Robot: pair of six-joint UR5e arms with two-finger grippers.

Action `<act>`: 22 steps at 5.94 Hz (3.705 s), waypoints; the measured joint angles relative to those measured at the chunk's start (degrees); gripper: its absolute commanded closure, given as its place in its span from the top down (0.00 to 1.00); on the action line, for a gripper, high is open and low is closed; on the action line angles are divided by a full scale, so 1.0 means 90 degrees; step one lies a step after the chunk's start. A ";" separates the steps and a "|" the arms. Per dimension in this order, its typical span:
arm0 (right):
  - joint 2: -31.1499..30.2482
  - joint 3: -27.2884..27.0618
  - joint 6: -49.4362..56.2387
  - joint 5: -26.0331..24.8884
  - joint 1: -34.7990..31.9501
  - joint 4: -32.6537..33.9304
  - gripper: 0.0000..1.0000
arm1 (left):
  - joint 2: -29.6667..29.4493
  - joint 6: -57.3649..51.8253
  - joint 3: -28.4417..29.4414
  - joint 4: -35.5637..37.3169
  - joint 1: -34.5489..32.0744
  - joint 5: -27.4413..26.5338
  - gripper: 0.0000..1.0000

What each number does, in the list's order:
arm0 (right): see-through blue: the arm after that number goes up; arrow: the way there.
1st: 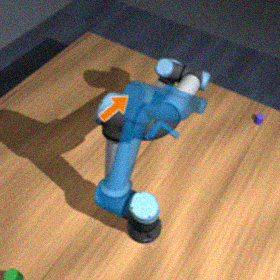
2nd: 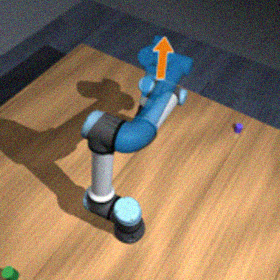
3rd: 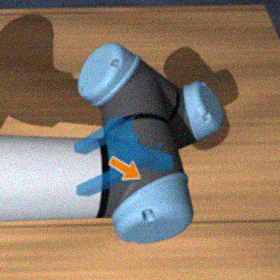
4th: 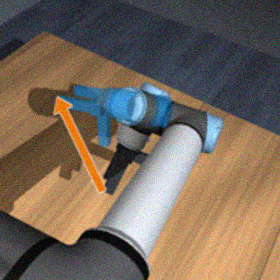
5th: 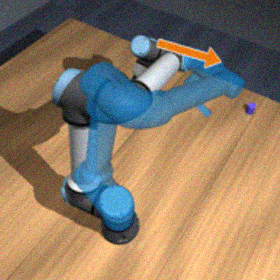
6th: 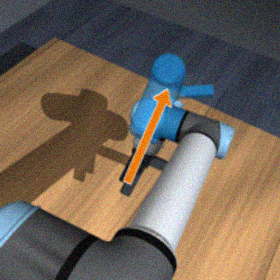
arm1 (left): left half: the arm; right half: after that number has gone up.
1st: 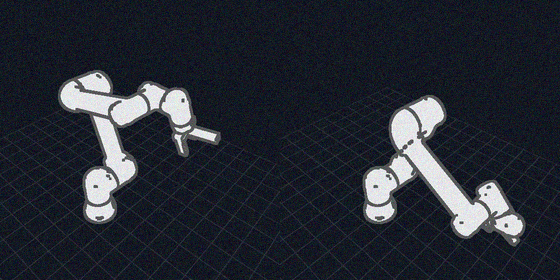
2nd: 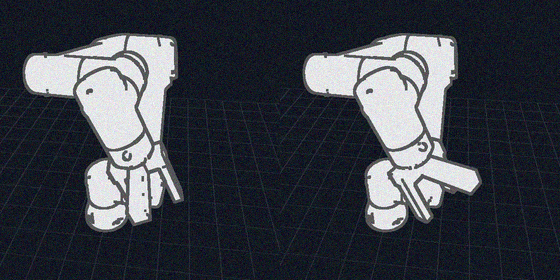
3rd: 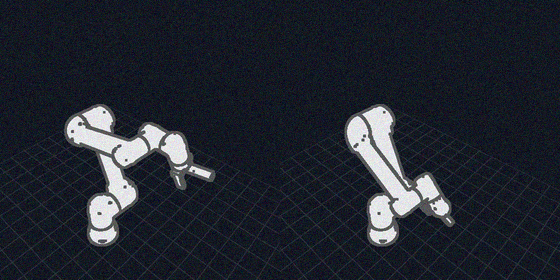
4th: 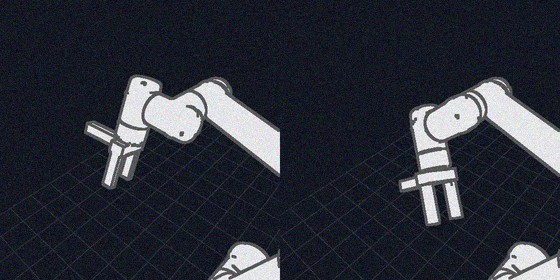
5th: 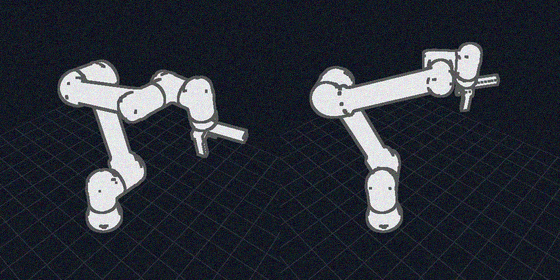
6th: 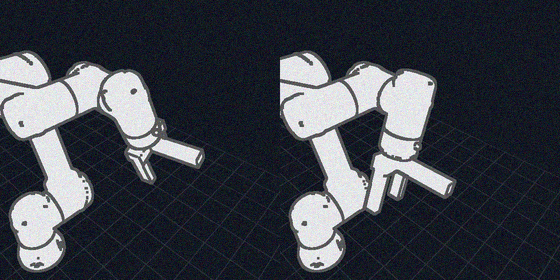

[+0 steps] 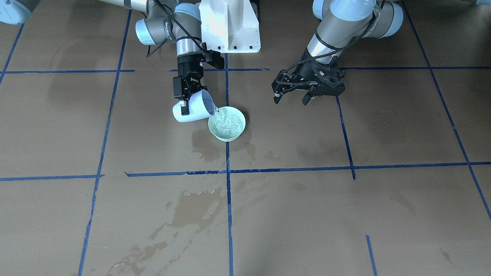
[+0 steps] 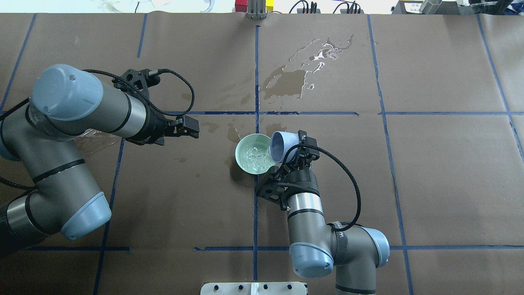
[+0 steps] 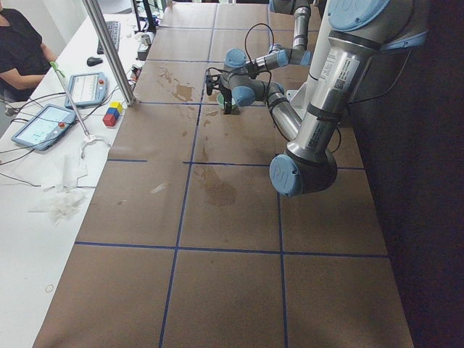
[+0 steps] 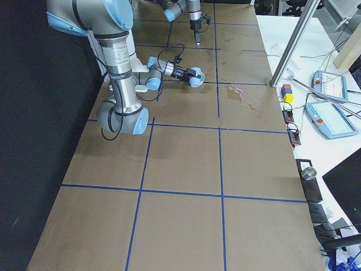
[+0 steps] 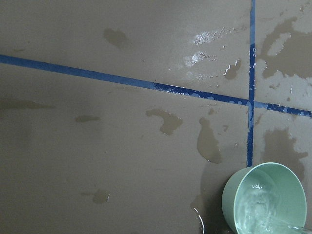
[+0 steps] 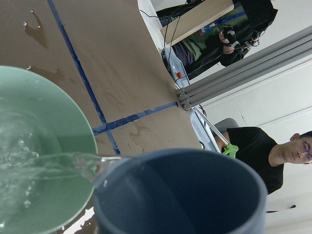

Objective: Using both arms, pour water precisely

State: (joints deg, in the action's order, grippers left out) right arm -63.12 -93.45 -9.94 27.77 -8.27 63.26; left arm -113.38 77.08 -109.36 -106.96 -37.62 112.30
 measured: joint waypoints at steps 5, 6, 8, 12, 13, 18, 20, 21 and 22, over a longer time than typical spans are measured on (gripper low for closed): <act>0.0009 -0.0015 0.0551 -0.0046 -0.0009 0.0263 0.04 | 0.0000 0.0014 0.0003 0.0000 0.0007 -0.0016 1.00; 0.0007 -0.0013 0.0683 -0.0097 -0.0009 0.0326 0.04 | 0.0000 0.0011 0.0003 0.0000 0.0009 -0.0016 1.00; 0.0014 -0.0045 0.0709 -0.0132 -0.0013 0.0365 0.04 | 0.0000 0.0020 0.0000 0.0000 0.0003 -0.0017 1.00; -0.0077 -0.0003 -0.2094 -0.0064 -0.0020 -0.0715 0.05 | 0.0000 0.0055 -0.0035 0.0015 0.0000 -0.0026 1.00; -0.0208 0.0011 -0.2939 -0.0018 -0.0033 -0.1316 0.04 | 0.0000 0.0058 -0.0041 0.0018 0.0002 -0.0026 1.00; -0.2695 -0.0053 -0.4530 0.0422 -0.0194 -0.5581 0.02 | 0.0000 0.0059 -0.0046 0.0029 0.0010 -0.0036 1.00; -0.4068 0.0042 -0.4893 0.0200 -0.0274 -0.7051 0.02 | 0.0000 0.0066 -0.0053 0.0029 0.0010 -0.0036 1.00; -0.4558 0.0295 -0.5210 0.0043 -0.0293 -0.7554 0.02 | 0.0000 0.0067 -0.0055 0.0029 0.0010 -0.0036 1.00; -0.4758 0.0586 -0.5337 -0.0163 -0.0310 -0.7762 0.02 | 0.0000 0.0068 -0.0056 0.0029 0.0010 -0.0036 1.00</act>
State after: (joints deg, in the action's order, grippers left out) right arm -105.94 -88.18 -57.98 26.31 -11.05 -6.59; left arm -113.38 77.69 -109.86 -106.70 -37.53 111.97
